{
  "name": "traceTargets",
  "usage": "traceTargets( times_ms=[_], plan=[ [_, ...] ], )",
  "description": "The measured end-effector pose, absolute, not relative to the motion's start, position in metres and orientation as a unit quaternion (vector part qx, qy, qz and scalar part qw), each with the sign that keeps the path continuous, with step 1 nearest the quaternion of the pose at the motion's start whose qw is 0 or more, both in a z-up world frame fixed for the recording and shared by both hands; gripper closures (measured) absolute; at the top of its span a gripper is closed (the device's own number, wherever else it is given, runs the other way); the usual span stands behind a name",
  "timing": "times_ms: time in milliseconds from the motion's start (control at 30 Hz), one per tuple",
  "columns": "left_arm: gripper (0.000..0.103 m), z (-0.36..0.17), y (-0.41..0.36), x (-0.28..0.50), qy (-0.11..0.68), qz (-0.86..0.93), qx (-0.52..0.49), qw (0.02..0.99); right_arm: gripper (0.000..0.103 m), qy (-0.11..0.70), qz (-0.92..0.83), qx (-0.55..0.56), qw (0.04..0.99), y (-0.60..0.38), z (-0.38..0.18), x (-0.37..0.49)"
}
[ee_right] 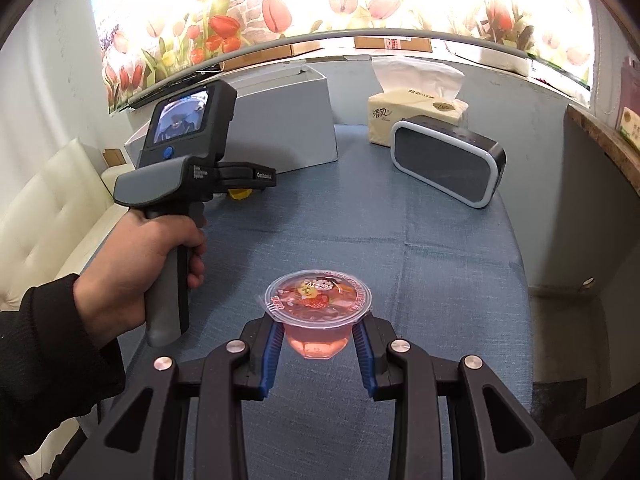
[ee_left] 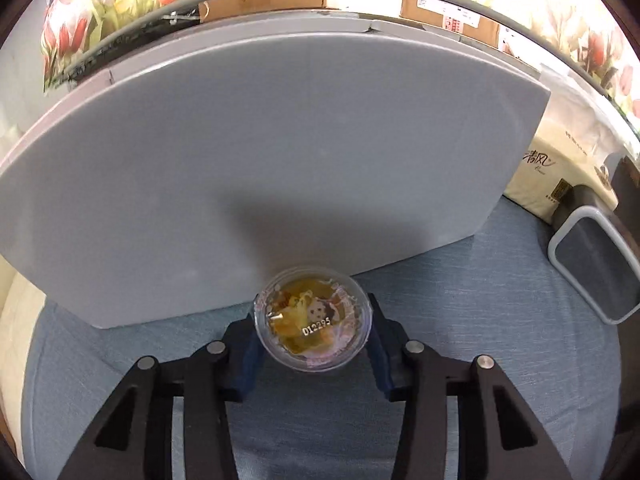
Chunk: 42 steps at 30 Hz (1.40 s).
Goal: Organize snacks
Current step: 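Carry both jelly cups into the white box and open both grippers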
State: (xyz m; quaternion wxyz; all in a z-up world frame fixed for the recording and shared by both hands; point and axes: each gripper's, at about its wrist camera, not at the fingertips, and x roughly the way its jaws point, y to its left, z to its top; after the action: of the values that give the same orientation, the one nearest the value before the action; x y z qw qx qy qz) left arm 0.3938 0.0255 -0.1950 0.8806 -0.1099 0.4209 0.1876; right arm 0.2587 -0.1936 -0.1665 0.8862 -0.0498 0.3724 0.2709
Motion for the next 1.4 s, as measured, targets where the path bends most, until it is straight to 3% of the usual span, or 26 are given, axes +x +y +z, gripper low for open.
traceTargets(
  times_ms=[333, 867, 1067, 1400],
  plan=[
    [0.055, -0.182, 0.023, 0.352, 0.389, 0.143, -0.098, 0.905, 0.068, 0.365, 0.274, -0.052, 0.888, -0.191, -0.163, 0.252],
    [0.055, -0.063, 0.078, 0.229, 0.324, 0.058, -0.088, 0.94, 0.068, 0.315, 0.3, -0.064, 0.898, -0.13, -0.103, 0.268],
    [0.055, -0.035, 0.103, 0.236, 0.307, 0.059, -0.089, 0.946, 0.068, 0.292, 0.309, -0.066, 0.903, -0.1, -0.07, 0.287],
    [0.055, -0.028, 0.147, 0.317, 0.327, 0.028, -0.121, 0.937, 0.068, 0.271, 0.312, -0.092, 0.906, -0.034, -0.022, 0.36]
  ],
)
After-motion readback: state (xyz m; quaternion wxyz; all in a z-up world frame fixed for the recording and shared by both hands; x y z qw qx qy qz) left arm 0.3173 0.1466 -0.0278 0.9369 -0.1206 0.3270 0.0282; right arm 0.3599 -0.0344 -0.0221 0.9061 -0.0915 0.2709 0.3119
